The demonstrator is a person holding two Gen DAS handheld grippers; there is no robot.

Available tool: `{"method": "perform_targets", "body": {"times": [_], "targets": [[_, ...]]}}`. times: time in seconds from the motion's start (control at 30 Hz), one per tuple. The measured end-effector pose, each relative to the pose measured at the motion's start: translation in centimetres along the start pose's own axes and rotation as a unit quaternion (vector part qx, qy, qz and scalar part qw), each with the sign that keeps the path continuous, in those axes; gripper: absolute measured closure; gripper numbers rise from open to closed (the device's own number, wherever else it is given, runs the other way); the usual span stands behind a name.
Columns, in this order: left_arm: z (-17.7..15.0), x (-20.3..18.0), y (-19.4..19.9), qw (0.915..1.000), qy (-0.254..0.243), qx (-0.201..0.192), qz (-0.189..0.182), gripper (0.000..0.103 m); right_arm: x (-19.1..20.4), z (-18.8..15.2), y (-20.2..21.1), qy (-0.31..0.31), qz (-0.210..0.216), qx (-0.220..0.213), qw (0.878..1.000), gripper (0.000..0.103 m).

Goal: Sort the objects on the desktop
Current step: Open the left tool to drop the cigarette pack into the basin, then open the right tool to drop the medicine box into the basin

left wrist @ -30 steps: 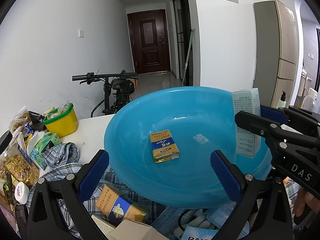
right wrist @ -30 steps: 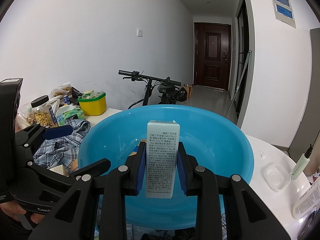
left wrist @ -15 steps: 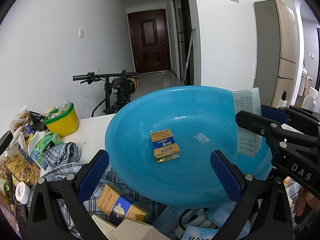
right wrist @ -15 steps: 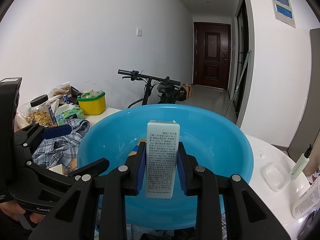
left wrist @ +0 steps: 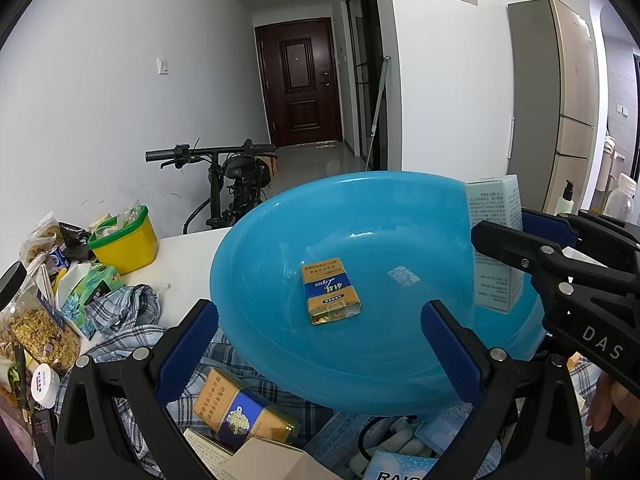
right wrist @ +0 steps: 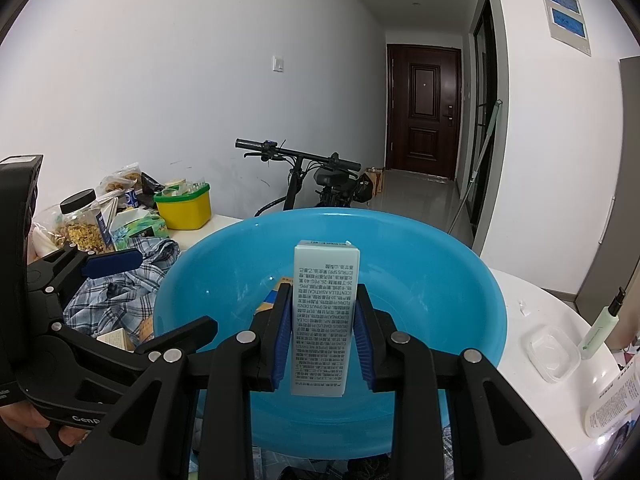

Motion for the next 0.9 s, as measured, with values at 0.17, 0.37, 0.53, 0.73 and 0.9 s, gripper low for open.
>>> {"method": "perform_targets", "body": {"times": [0.17,0.37,0.53,0.73,0.9], "targets": [[0.0,0.0,0.0,1.0000,0.000,0.000,0.000,0.000,0.0,0.0,0.0,0.001,0.000,0.001,1.000,0.075],[0.1,0.0,0.2,1.0000,0.001,0.002,0.000,0.000,0.0,0.1,0.2,0.000,-0.036,-0.002,0.999,0.037],[0.1,-0.1,0.2,1.0000,-0.002,0.000,0.001,0.000,-0.6,0.4,2.0,-0.015,-0.055,-0.041,0.998,0.000],[0.1,-0.1,0.2,1.0000,0.002,0.002,0.002,0.000,-0.7,0.4,1.6,-0.020,-0.047,-0.032,0.998,0.000],[0.1,0.0,0.2,1.0000,0.002,0.001,0.002,0.000,-0.6,0.3,1.7,-0.023,-0.043,-0.031,0.998,0.000]]}}
Point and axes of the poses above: each gripper's, at about its wrist camera, not at the fingertips, and y roughly against the way its jaws point, x to its left, z to its top, the point moved 1 cm from there along -y, roughly the way its jaws point, and after that the axes turned 7 degrees about x, right-handed, at the moved point
